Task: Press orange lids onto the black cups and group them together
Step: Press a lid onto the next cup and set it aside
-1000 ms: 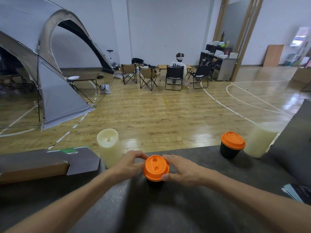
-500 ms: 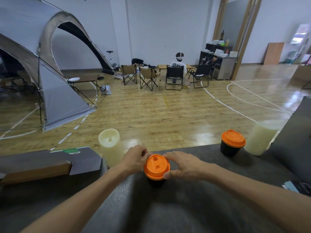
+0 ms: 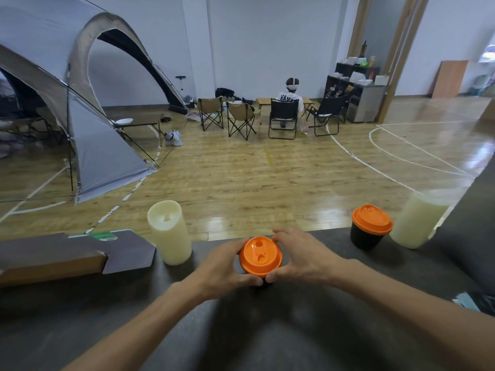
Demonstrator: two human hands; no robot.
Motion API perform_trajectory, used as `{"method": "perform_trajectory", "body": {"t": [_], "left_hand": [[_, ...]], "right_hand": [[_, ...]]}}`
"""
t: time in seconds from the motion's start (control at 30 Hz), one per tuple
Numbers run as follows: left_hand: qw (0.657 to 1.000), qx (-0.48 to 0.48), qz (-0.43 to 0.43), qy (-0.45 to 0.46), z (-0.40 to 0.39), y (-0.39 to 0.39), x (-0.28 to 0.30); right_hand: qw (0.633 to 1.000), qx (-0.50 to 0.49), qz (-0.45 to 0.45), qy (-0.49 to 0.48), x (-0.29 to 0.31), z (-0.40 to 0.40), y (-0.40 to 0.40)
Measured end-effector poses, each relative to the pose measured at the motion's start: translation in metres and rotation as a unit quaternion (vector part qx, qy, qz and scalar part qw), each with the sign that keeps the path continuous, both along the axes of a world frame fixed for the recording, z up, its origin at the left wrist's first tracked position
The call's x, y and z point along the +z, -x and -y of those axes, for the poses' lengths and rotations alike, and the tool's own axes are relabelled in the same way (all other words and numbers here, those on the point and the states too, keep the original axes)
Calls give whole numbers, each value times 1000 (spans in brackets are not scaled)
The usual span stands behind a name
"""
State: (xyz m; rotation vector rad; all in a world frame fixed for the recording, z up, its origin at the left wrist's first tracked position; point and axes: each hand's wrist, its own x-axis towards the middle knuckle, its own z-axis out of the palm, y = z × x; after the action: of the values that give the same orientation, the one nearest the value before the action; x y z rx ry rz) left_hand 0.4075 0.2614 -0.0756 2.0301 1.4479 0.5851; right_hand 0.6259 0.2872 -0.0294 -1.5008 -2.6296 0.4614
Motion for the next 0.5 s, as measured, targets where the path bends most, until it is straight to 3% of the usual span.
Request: {"method": "perform_trajectory", "body": {"t": [0.23, 0.5], "left_hand": [[998, -15, -43, -37, -66, -108, 25], [998, -5, -64, -6, -112, -158, 18]], "right_hand": [[990, -39, 122, -56, 29, -51, -95], [985, -63, 158, -36, 32, -88, -136]]}}
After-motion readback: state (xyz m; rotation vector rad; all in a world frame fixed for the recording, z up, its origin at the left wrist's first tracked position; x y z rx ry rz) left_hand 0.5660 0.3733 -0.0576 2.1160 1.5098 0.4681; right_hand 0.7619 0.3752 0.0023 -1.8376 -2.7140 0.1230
